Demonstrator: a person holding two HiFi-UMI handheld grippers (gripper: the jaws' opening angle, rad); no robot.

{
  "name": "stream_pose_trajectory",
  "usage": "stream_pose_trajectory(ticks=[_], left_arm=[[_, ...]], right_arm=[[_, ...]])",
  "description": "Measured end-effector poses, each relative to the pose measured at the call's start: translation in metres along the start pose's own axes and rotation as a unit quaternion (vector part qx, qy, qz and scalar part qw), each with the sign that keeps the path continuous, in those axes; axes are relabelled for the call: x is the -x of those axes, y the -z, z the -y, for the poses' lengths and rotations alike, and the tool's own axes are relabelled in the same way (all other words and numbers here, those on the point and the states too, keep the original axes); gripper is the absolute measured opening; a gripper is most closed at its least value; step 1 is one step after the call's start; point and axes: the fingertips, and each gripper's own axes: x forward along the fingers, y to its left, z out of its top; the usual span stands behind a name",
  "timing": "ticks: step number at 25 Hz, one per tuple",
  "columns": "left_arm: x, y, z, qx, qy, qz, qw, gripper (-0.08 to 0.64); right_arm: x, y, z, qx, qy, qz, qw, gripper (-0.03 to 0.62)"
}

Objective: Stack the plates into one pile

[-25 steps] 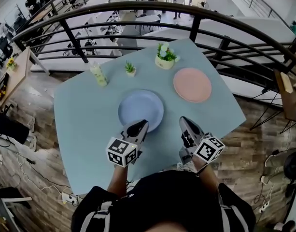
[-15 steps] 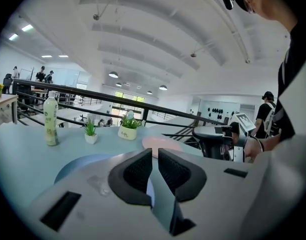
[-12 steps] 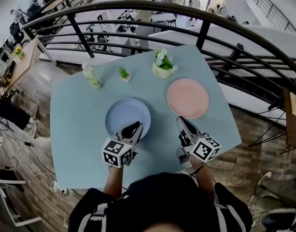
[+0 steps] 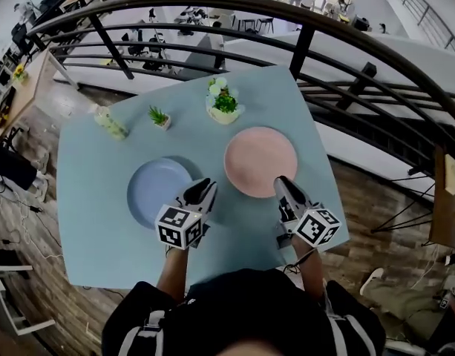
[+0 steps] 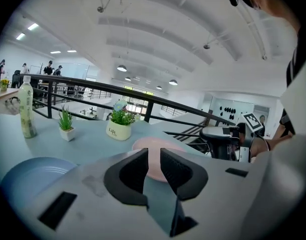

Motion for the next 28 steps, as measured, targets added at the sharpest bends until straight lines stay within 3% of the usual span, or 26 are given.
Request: stream_pose_trajectory(ticks=[7, 15, 19, 28], left_arm=[[-0.048, 0.022, 0.001, 0.032, -0.037, -0.048, 0.9977, 0.156], [-0.079, 0.057, -0.001, 0.059, -0.072, -0.116, 0.9889, 0.181], [-0.093, 0.07, -0.007, 0.082, -0.08, -0.132, 0.9846, 0.196], [-0.109, 0.099, -0.011, 0.084, -0.103, -0.182, 0.9742, 0.204]], right_arm=[[-0.005, -0.015, 0.068, -0.007, 0.048, -0.029, 0.998, 0.112], [0.002, -0.006, 0.136, 0.034, 0.134, -0.093, 0.986, 0.152], [-0.002, 0.004, 0.157, 0.028, 0.153, -0.116, 0.981, 0.178], [-0.009, 0.033, 0.173, 0.034, 0.159, -0.185, 0.969, 0.221]])
